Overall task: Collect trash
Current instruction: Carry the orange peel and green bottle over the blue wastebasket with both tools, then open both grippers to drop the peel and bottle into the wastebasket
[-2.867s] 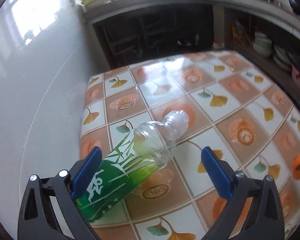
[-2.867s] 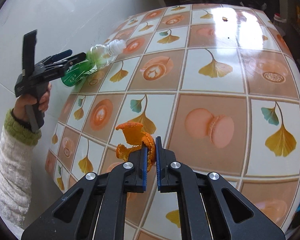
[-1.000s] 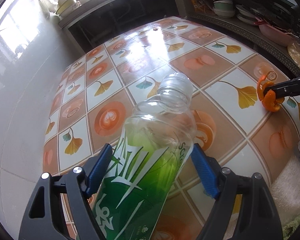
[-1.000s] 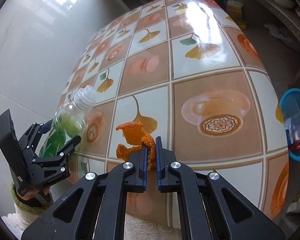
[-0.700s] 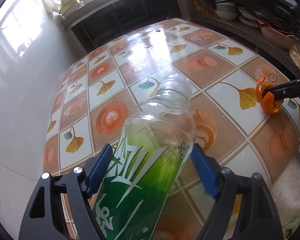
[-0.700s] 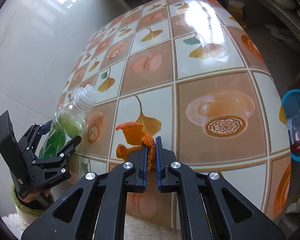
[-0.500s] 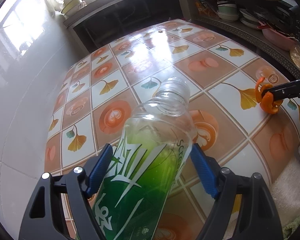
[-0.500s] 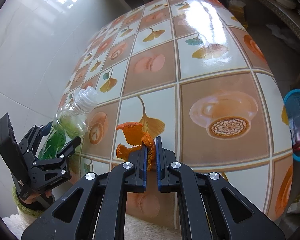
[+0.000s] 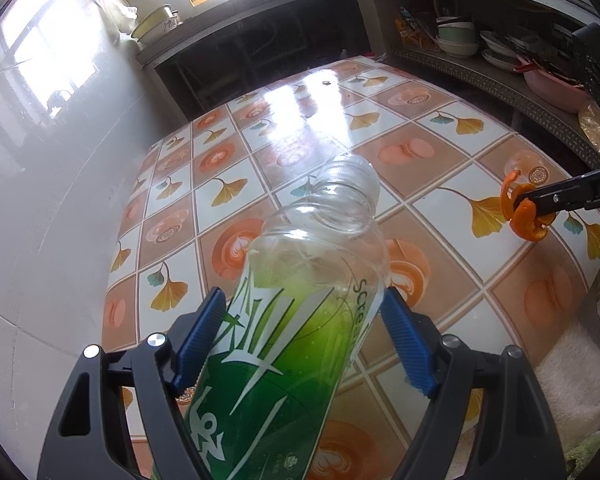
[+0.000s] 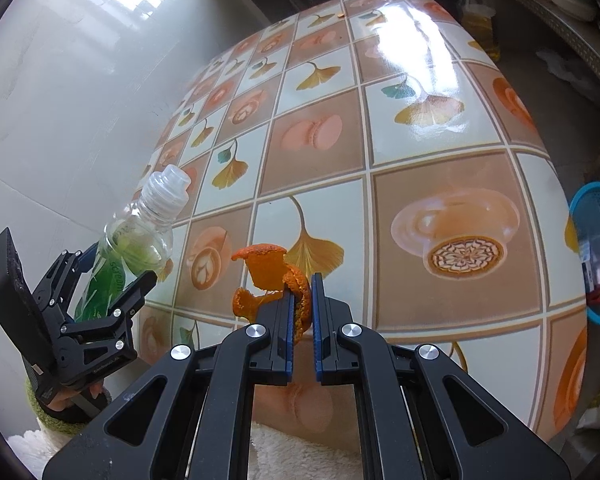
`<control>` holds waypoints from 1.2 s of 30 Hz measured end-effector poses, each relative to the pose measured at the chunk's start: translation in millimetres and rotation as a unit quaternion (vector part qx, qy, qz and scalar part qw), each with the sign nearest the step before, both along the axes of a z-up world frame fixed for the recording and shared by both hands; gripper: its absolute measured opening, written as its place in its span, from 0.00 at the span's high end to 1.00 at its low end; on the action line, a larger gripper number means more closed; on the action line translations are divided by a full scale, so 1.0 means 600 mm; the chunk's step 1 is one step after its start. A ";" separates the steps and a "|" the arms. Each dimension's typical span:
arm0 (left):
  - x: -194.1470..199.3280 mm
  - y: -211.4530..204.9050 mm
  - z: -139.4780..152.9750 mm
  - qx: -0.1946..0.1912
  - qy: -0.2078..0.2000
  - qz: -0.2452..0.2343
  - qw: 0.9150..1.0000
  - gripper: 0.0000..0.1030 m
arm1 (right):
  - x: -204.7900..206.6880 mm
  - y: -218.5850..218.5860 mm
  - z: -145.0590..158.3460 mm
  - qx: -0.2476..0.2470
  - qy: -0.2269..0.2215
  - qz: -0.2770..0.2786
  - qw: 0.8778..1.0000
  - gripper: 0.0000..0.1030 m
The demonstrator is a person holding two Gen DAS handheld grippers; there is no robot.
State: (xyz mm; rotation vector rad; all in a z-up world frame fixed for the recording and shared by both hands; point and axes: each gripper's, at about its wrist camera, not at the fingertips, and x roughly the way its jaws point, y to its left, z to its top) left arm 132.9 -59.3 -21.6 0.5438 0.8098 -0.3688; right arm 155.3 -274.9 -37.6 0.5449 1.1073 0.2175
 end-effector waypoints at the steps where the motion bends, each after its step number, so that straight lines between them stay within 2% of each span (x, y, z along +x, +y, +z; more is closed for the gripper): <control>1: -0.002 -0.002 0.005 -0.004 -0.001 -0.002 1.000 0.25 | -0.001 -0.004 0.003 0.004 -0.002 -0.001 1.000 0.94; 7: -0.013 -0.043 0.061 -0.036 -0.019 -0.033 0.999 0.25 | -0.035 -0.042 0.034 0.027 -0.037 -0.033 0.998 0.94; 11: -0.017 -0.109 0.100 -0.065 -0.009 -0.076 0.995 0.25 | -0.085 -0.109 0.052 0.037 -0.063 -0.084 0.994 0.94; 15: -0.025 -0.209 0.131 -0.102 0.021 -0.137 0.985 0.25 | -0.164 -0.216 0.071 0.018 -0.083 -0.171 0.982 0.94; 19: -0.016 -0.331 0.131 -0.146 0.100 -0.186 0.966 0.25 | -0.254 -0.333 0.066 -0.010 -0.080 -0.275 0.958 0.94; 21: -0.008 -0.403 0.115 -0.164 0.156 -0.201 0.953 0.25 | -0.300 -0.387 0.045 -0.033 -0.059 -0.332 0.941 0.94; 24: 0.006 -0.514 0.066 -0.173 0.245 -0.206 0.931 0.25 | -0.353 -0.446 -0.004 -0.041 -0.023 -0.392 0.919 0.94; 28: 0.029 -0.643 -0.030 -0.167 0.357 -0.174 0.903 0.25 | -0.383 -0.499 -0.094 -0.020 0.025 -0.444 0.896 0.94; 32: 0.043 -0.763 -0.136 -0.143 0.416 -0.131 0.888 0.25 | -0.380 -0.533 -0.182 0.009 0.065 -0.474 0.878 0.94; 36: 0.065 -0.848 -0.230 -0.139 0.461 -0.081 0.873 0.25 | -0.366 -0.552 -0.242 0.032 0.090 -0.486 0.868 0.94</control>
